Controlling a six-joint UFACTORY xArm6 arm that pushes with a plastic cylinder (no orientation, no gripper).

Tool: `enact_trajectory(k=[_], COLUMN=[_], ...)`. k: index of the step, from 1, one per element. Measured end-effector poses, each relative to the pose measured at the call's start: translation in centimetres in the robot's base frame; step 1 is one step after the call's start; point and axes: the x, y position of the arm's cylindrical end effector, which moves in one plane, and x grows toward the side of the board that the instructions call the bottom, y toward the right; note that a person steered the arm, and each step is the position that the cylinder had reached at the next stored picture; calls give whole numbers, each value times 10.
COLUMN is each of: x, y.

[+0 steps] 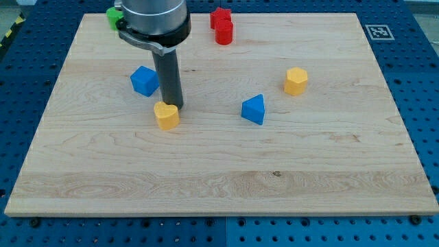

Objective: Nudge the blue cube a bit left

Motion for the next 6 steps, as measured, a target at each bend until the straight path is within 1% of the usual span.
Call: enact_trajectory(k=[3,6], x=[-19,-22], y=[-2,-2])
